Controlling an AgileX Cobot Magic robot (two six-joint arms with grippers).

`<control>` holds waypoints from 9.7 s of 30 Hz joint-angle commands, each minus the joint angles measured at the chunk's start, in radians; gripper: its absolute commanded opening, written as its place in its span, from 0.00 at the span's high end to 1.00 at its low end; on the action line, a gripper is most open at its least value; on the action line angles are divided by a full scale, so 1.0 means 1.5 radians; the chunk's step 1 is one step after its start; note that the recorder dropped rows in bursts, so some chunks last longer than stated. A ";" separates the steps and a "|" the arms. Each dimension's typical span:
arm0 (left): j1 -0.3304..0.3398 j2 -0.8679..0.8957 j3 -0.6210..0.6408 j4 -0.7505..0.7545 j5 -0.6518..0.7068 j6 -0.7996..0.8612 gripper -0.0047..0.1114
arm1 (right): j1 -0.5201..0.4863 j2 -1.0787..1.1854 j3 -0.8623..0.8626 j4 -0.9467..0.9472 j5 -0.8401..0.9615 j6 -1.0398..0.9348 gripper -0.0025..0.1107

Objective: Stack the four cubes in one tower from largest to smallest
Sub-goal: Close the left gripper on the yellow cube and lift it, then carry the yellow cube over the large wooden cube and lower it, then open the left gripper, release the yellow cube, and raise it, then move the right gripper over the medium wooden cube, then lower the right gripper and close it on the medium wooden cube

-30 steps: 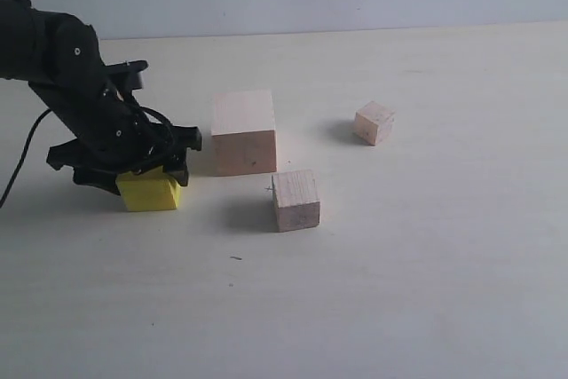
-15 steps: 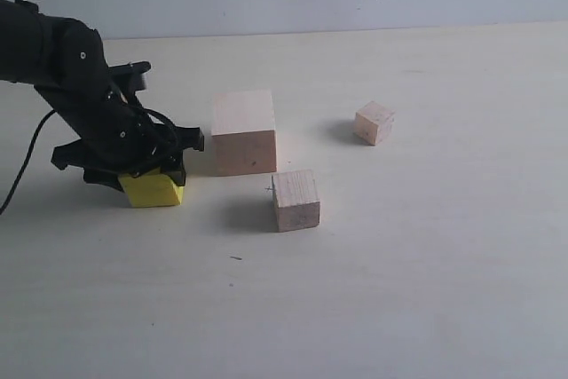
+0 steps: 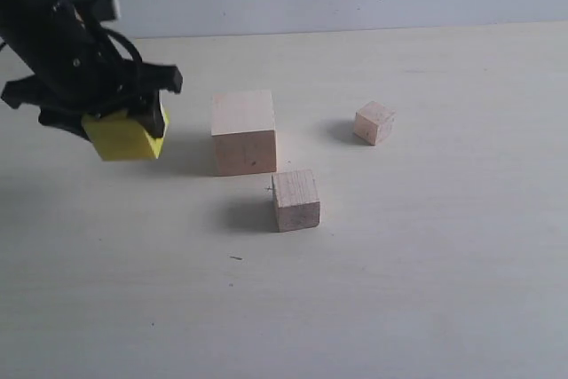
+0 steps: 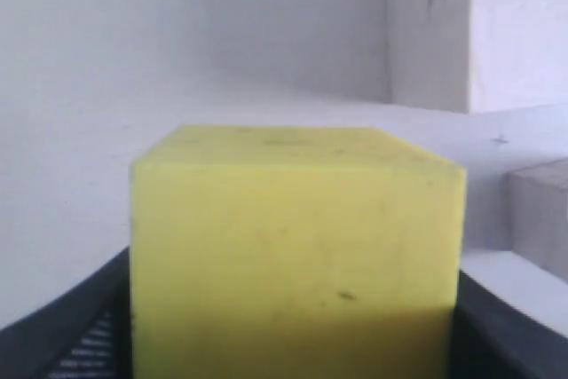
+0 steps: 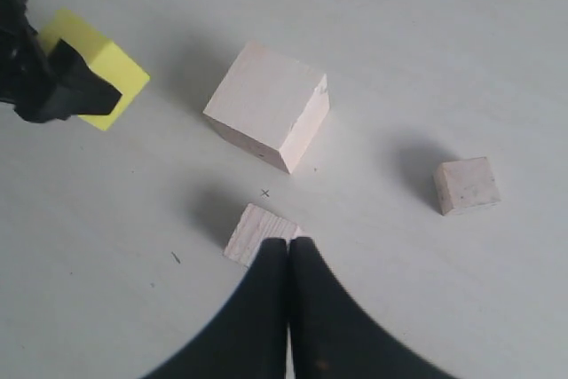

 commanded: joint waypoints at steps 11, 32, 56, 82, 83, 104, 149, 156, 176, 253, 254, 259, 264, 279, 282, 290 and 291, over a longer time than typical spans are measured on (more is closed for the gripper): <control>-0.005 0.022 -0.225 -0.078 0.108 -0.096 0.96 | 0.001 -0.004 -0.006 0.009 -0.001 -0.004 0.98; -0.077 0.241 -0.395 -0.049 0.128 -0.109 0.96 | 0.001 -0.004 -0.006 0.009 0.019 -0.003 0.98; -0.092 0.323 -0.453 -0.013 0.154 -0.153 0.96 | 0.001 -0.004 -0.006 0.009 0.017 -0.004 0.98; -0.092 0.316 -0.453 -0.045 0.167 -0.150 0.30 | 0.001 -0.004 -0.006 0.009 0.017 -0.008 0.98; -0.092 0.316 -0.453 -0.045 0.167 -0.150 0.30 | 0.001 -0.004 -0.006 0.009 0.019 -0.007 0.98; -0.092 0.291 -0.453 -0.037 0.183 -0.150 0.31 | 0.001 -0.004 -0.006 0.010 0.031 -0.008 0.98; -0.032 0.183 -0.336 0.114 0.201 -0.080 0.96 | 0.001 -0.004 -0.006 0.010 0.030 -0.008 0.98; -0.025 0.195 -0.297 -0.005 0.164 -0.043 0.96 | 0.001 -0.004 -0.006 0.010 0.029 -0.008 0.98; -0.025 0.216 -0.298 -0.053 0.110 -0.022 0.96 | 0.001 -0.004 -0.006 0.010 0.030 -0.008 0.98; -0.058 -0.496 0.332 0.049 -0.407 0.030 0.96 | 0.174 0.174 0.132 -0.116 -0.151 0.317 0.65; -0.058 -0.496 0.332 0.049 -0.407 0.030 0.96 | 0.176 0.179 0.126 -0.115 -0.151 0.317 0.59; -0.058 -0.496 0.332 0.049 -0.404 0.030 0.96 | 0.180 0.208 0.119 -0.087 -0.160 0.317 0.41; -0.058 -0.496 0.332 0.049 -0.401 0.030 0.96 | 0.180 0.242 0.119 -0.063 -0.167 0.319 0.39; -0.058 -0.504 0.332 0.041 -0.387 0.027 0.96 | 0.180 0.309 0.044 -0.118 -0.145 0.422 0.39; -0.058 -0.510 0.332 0.041 -0.387 0.027 0.96 | 0.180 0.309 0.018 -0.204 -0.090 0.473 0.39; -0.058 -0.513 0.332 0.041 -0.387 0.027 0.96 | 0.180 0.325 0.006 -0.213 -0.070 0.504 0.39; -0.058 -0.513 0.332 0.041 -0.387 0.027 0.96 | 0.180 0.329 0.006 -0.206 -0.071 0.504 0.39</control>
